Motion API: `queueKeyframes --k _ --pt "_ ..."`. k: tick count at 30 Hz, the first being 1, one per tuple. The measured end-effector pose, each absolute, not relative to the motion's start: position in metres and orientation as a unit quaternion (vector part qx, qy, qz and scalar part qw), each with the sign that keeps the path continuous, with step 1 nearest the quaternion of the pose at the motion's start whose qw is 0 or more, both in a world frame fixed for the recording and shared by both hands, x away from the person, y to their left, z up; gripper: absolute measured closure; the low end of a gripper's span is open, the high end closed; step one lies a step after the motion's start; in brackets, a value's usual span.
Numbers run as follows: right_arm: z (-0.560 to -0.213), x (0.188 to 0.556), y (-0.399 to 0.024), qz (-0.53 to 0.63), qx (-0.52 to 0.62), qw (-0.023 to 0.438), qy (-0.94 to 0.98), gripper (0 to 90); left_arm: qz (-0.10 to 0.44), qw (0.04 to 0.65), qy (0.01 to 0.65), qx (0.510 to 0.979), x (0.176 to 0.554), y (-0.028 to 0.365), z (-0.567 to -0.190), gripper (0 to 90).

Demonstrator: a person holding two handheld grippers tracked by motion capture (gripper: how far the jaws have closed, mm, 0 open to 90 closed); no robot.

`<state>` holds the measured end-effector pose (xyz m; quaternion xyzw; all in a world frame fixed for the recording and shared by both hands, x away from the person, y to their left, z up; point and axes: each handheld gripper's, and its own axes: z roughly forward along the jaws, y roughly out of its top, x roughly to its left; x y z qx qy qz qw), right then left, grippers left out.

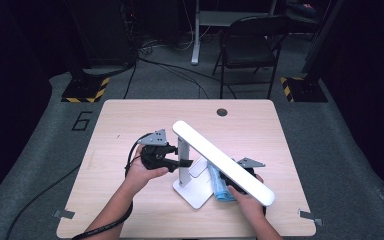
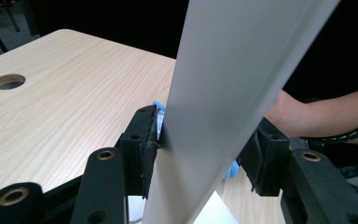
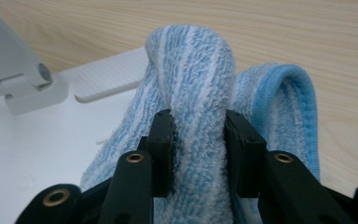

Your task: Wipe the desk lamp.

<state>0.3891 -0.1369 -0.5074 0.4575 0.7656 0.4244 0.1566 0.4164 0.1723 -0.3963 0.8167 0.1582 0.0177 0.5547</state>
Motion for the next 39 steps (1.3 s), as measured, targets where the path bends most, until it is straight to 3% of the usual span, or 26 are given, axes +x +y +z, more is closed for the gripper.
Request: queueKeyframes --k 9,12,18,21,39 --pt "-0.507 0.381 -0.172 0.404 0.49 0.178 0.752 66.3 0.017 0.561 0.151 0.814 0.419 0.168 -0.396 50.7" --pt "-0.506 0.374 -0.176 0.412 0.494 0.163 0.748 66.4 0.016 0.561 0.151 0.814 0.419 0.169 -0.395 50.5" --pt "-0.506 0.356 -0.15 0.412 0.455 0.146 0.776 66.4 0.017 0.56 0.15 0.814 0.418 0.17 -0.395 50.0" --pt "-0.51 0.357 -0.137 0.392 0.441 0.161 0.791 66.5 0.014 0.562 0.152 0.813 0.417 0.17 -0.395 50.0" --pt "-0.514 0.402 -0.114 0.389 0.445 0.168 0.789 66.1 0.003 0.56 0.149 0.815 0.413 0.188 -0.395 45.5"
